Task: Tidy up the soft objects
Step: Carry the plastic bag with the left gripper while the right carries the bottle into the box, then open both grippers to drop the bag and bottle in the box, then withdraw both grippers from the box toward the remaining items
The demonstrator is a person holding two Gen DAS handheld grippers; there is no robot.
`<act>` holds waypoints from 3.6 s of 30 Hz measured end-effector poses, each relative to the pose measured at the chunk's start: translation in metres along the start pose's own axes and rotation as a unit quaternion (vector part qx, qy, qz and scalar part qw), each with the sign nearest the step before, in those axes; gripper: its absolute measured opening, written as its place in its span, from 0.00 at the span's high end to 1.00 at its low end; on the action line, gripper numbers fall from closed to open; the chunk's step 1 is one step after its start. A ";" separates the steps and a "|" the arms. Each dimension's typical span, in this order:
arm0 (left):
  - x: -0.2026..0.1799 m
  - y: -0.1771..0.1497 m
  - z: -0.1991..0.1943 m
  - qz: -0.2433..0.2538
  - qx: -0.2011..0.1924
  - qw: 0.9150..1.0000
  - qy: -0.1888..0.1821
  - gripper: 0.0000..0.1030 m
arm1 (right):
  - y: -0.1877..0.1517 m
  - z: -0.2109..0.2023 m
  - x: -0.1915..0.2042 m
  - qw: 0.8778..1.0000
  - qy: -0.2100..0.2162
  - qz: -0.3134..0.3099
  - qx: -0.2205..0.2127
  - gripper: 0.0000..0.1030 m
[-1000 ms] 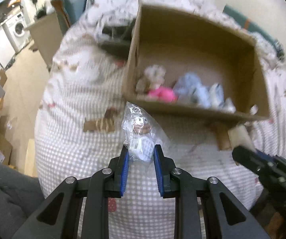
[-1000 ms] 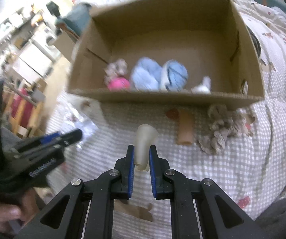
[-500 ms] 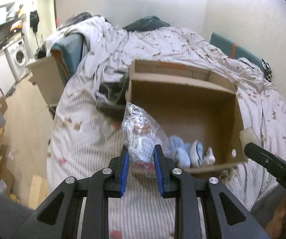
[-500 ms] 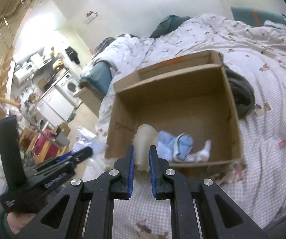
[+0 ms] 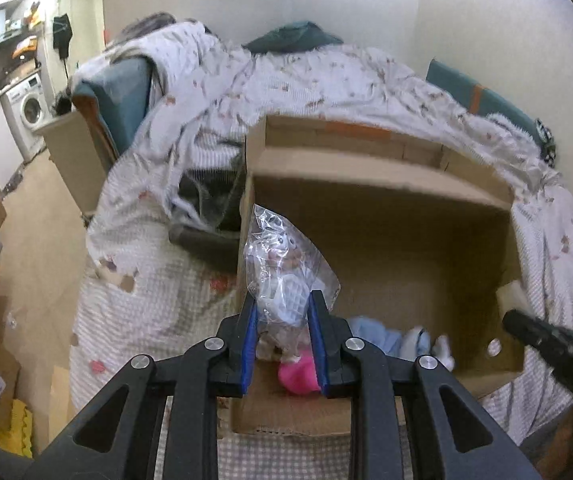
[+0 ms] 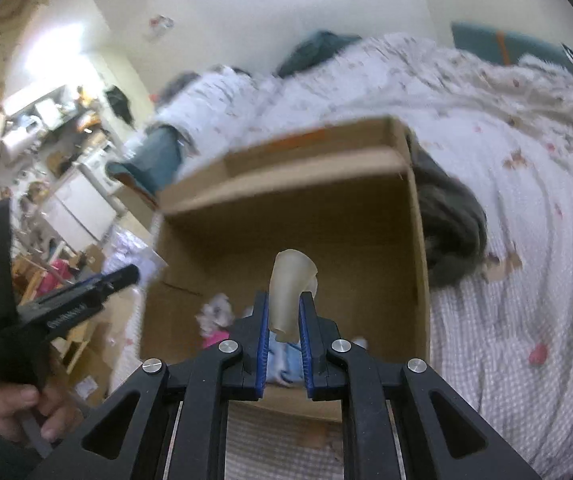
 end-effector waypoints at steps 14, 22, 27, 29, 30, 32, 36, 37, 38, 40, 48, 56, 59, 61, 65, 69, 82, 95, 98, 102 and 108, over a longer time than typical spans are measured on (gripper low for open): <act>-0.016 -0.013 0.012 0.030 0.010 1.000 -0.002 0.79 | -0.011 0.025 0.006 0.998 -0.031 -0.032 0.036 0.85; -0.010 -0.014 0.016 0.024 0.014 0.999 0.017 0.79 | -0.013 0.029 0.006 0.998 -0.038 -0.031 0.045 0.85; -0.004 -0.016 0.019 0.016 0.019 0.999 0.026 0.79 | -0.013 0.027 0.008 0.998 -0.034 -0.034 0.040 0.85; -0.002 -0.017 0.020 0.013 0.020 0.999 0.027 0.79 | -0.014 0.027 0.009 0.998 -0.033 -0.033 0.041 0.85; -0.001 -0.017 0.021 0.011 0.021 0.999 0.027 0.79 | -0.014 0.028 0.008 0.998 -0.031 -0.032 0.042 0.84; -0.001 -0.018 0.021 0.010 0.022 0.999 0.026 0.79 | -0.014 0.029 0.006 0.998 -0.032 -0.029 0.045 0.83; -0.002 -0.019 0.023 0.017 0.026 0.999 0.023 0.78 | -0.013 0.030 0.003 0.998 -0.034 -0.018 0.048 0.64; -0.003 -0.019 0.023 0.019 0.026 0.999 0.023 0.77 | -0.012 0.030 0.002 0.998 -0.036 -0.015 0.047 0.56; -0.003 -0.019 0.023 0.019 0.025 0.999 0.022 0.74 | -0.012 0.029 0.002 0.998 -0.036 -0.013 0.045 0.35; -0.004 -0.018 0.022 0.017 0.020 0.999 0.022 0.66 | -0.011 0.025 0.002 0.999 -0.033 -0.007 0.034 0.27; -0.010 -0.018 0.019 0.025 0.014 1.000 0.012 0.45 | -0.011 0.028 0.000 0.998 -0.034 0.001 0.043 0.27; -0.011 -0.018 0.019 0.026 0.015 0.999 0.011 0.43 | -0.010 0.027 -0.002 0.998 -0.036 0.002 0.042 0.27; -0.013 -0.019 0.019 0.029 0.017 0.999 0.013 0.43 | -0.010 0.027 -0.002 0.998 -0.036 0.000 0.042 0.27; -0.013 -0.019 0.018 0.029 0.015 0.999 0.013 0.43 | -0.010 0.027 -0.001 0.998 -0.035 -0.001 0.042 0.27; -0.017 -0.025 0.015 0.034 0.020 0.999 0.002 0.43 | -0.011 0.027 0.001 0.998 -0.036 -0.004 0.042 0.27; -0.022 -0.029 0.008 0.054 0.016 0.998 0.008 0.43 | -0.012 0.027 -0.001 0.998 -0.040 0.000 0.044 0.27; -0.017 -0.043 -0.025 0.051 0.006 0.999 0.009 0.43 | -0.026 0.013 -0.008 0.997 -0.042 0.004 0.058 0.27; -0.011 -0.074 -0.047 0.023 0.016 1.000 0.009 0.43 | -0.062 -0.009 0.001 0.996 -0.036 0.002 0.077 0.27; -0.013 -0.082 -0.050 0.022 0.019 1.000 0.003 0.43 | -0.069 -0.015 -0.005 0.996 -0.031 0.022 0.084 0.27; -0.016 -0.086 -0.048 0.022 0.024 0.999 0.001 0.43 | -0.074 -0.021 -0.020 0.995 -0.041 0.042 0.086 0.27; -0.013 -0.084 -0.038 -0.005 0.035 0.999 -0.005 0.43 | -0.080 -0.014 -0.065 0.983 -0.070 0.128 0.115 0.27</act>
Point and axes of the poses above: each gripper's, at about its wrist camera, not at the fingertips, and z roughly the way its jaws point, x to its left, y to its top, the point moved 3 cm from there along z, roughly the way its jaws point, and after that the axes turned 12 degrees about -y, right-handed, at the moved point
